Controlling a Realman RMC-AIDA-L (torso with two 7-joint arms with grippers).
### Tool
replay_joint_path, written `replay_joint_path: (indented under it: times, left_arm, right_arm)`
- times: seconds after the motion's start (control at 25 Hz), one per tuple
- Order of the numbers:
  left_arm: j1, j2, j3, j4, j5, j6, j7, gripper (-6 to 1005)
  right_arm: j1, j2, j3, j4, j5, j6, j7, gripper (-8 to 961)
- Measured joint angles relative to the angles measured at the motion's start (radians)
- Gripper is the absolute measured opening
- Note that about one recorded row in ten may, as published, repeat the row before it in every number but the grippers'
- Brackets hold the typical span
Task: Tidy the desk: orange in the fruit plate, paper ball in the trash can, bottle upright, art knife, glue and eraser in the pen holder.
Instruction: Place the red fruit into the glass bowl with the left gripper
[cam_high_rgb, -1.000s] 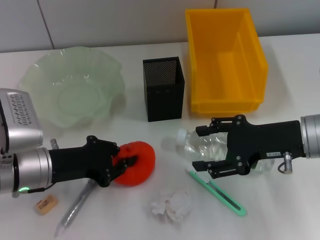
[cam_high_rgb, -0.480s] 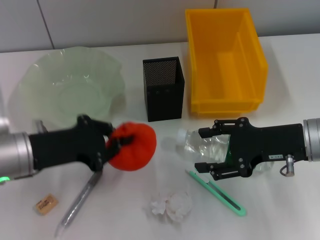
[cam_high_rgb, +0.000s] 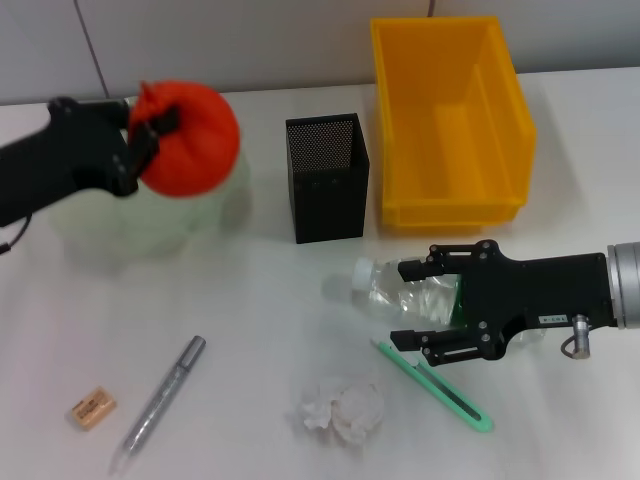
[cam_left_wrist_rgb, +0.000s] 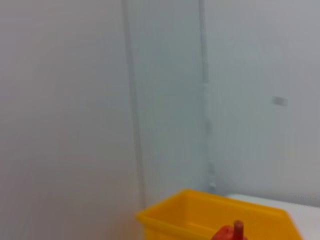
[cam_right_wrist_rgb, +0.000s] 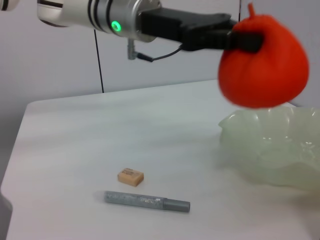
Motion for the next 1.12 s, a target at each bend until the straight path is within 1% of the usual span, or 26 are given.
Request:
replay_joint_path:
  times: [0.04, 0.08, 0.2, 0.24, 0.32, 0.4, 0.44, 0.48, 0.64, 0.84, 1.12]
  left_arm:
    - [-0.010, 0.000, -0.003, -0.017, -0.010, -0.023, 0.008, 58]
    - [-0.041, 0.000, 0.000, -0.059, -0.025, -0.087, 0.023, 58]
    - [-0.073, 0.001, 0.005, -0.101, -0.025, -0.127, 0.046, 57]
    - [-0.104, 0.001, 0.003, -0.145, -0.026, -0.153, 0.079, 57]
    - [-0.132, 0.000, 0.000, -0.187, -0.027, -0.179, 0.103, 56]
    - [-0.145, 0.000, -0.001, -0.207, -0.028, -0.200, 0.114, 56]
    - [-0.160, 0.000, 0.001, -0.233, -0.028, -0.244, 0.130, 56]
    - [-0.160, 0.000, 0.001, -0.233, -0.028, -0.244, 0.130, 56]
    - [-0.169, 0.000, 0.004, -0.253, -0.028, -0.339, 0.146, 61]
    - [-0.167, 0.000, 0.001, -0.258, -0.028, -0.391, 0.152, 75]
    - [-0.165, 0.001, -0.001, -0.285, -0.028, -0.422, 0.176, 95]
  right_arm:
    - [0.000, 0.000, 0.000, 0.000, 0.003, -0.002, 0.000, 786]
    - [0.000, 0.000, 0.000, 0.000, 0.007, -0.003, 0.000, 786]
    - [-0.003, -0.001, 0.000, 0.000, 0.022, -0.008, 0.000, 786]
    - [-0.003, -0.001, 0.000, 0.000, 0.022, -0.008, 0.000, 786]
    - [-0.003, -0.001, -0.001, 0.000, 0.025, -0.008, 0.000, 786]
    - [-0.003, -0.001, -0.003, 0.001, 0.025, -0.008, 0.000, 786]
    - [-0.003, -0.001, -0.004, 0.002, 0.025, -0.006, 0.000, 787]
    - [-0.003, -0.001, -0.004, 0.002, 0.025, -0.006, 0.000, 787]
    - [-0.003, 0.000, -0.006, 0.007, 0.026, -0.005, 0.001, 787]
    - [-0.009, 0.000, -0.001, 0.010, 0.026, -0.007, 0.002, 787]
    - [-0.016, 0.000, 0.004, 0.010, 0.026, -0.008, 0.002, 787]
